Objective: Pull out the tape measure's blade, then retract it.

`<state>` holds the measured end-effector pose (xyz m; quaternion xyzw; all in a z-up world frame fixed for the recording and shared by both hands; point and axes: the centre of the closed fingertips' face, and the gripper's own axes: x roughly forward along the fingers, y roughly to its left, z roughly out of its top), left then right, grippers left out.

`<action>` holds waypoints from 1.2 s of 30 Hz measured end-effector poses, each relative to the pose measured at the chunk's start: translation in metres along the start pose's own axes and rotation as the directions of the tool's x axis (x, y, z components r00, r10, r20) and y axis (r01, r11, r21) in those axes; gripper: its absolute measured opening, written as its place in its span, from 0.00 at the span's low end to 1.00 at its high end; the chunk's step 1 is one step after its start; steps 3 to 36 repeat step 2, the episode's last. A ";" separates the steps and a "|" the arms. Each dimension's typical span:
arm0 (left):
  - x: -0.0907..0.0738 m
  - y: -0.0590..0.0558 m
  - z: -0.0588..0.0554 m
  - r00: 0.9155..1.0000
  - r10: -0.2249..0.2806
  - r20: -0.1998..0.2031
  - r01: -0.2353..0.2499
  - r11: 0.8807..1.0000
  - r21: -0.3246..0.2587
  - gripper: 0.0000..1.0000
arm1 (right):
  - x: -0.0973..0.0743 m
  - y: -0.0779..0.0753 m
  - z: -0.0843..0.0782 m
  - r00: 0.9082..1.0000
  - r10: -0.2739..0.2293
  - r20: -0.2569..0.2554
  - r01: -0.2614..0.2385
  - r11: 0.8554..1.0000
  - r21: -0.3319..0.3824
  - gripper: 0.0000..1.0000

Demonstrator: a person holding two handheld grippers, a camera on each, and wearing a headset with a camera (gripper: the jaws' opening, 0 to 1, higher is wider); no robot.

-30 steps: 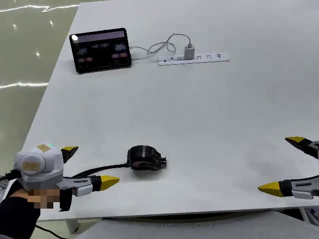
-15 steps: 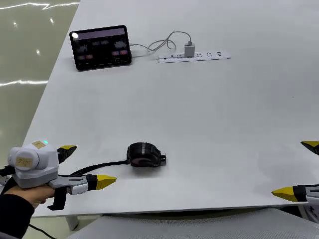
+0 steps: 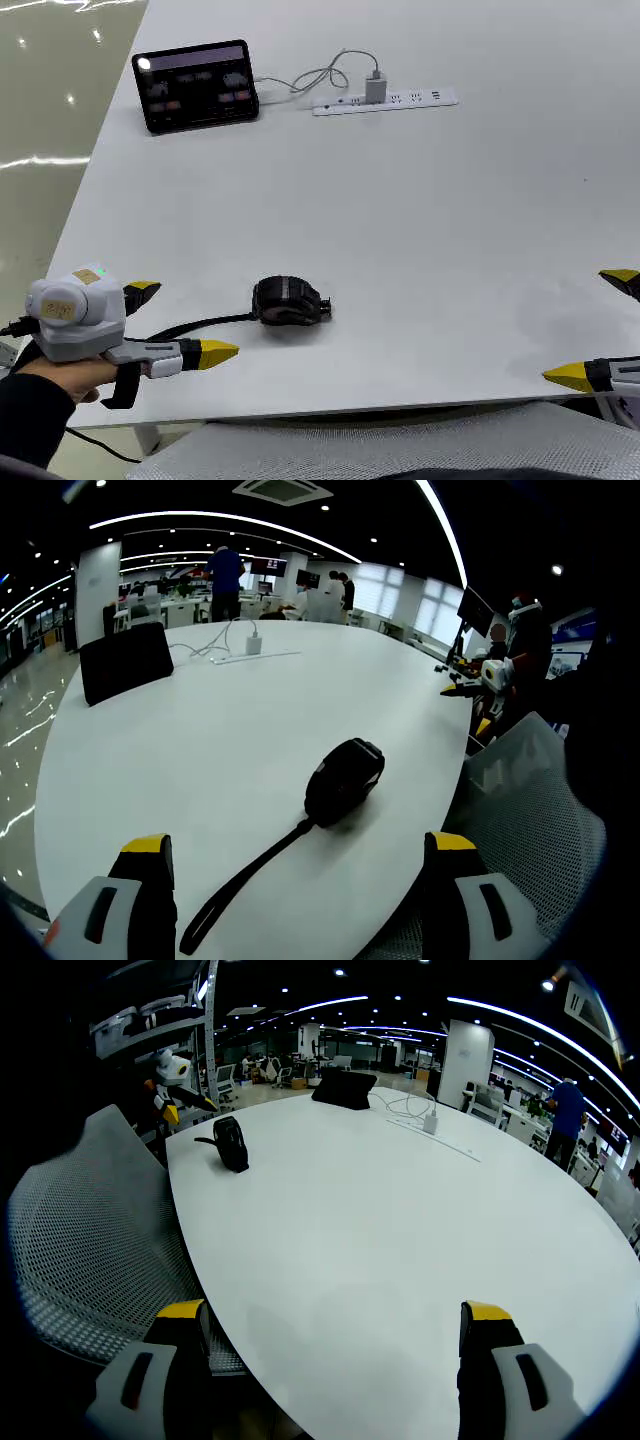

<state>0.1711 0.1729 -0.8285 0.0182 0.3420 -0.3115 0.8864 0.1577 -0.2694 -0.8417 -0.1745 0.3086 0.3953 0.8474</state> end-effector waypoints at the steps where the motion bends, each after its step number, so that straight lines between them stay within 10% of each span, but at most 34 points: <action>1: 0.000 0.001 -0.001 1.000 0.008 -0.008 -0.008 1.000 0.007 1.00 | 0.000 0.000 0.000 1.000 0.002 -0.003 -0.002 1.000 -0.002 1.00; 36: 0.000 0.000 -0.002 1.000 0.005 -0.010 -0.005 1.000 0.011 1.00 | 0.000 0.001 0.000 1.000 0.007 -0.001 -0.007 1.000 0.000 1.00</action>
